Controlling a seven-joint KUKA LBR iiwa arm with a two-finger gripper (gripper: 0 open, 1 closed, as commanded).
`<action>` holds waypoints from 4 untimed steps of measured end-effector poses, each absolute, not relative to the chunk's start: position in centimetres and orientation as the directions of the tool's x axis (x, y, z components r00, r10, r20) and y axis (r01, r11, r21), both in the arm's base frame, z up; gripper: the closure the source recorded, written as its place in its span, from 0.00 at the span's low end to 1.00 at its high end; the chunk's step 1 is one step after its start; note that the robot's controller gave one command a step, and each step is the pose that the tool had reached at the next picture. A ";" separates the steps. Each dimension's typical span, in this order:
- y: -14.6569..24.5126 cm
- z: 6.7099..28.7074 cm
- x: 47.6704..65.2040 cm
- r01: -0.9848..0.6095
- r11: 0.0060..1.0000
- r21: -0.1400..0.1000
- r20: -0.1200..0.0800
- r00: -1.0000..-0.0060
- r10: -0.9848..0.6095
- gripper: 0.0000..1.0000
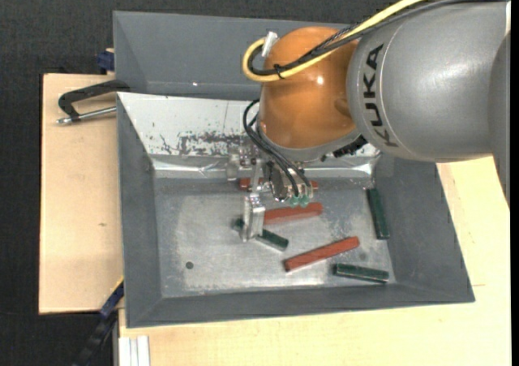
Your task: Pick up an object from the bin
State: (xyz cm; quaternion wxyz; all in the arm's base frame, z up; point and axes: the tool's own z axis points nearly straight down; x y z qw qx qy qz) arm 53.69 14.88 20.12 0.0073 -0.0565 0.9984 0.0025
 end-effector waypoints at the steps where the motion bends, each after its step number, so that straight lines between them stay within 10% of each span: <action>1: 14.0 18.4 53.8 -0.139 0.990 0.002 -0.011 -0.990 -0.139 0.00; 4: 11.9 9.6 55.8 -0.361 0.933 0.004 0.000 -0.933 -0.361 0.00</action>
Offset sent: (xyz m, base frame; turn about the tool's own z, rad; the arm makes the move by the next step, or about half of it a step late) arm 0.0041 0.0095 -0.0245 -0.1852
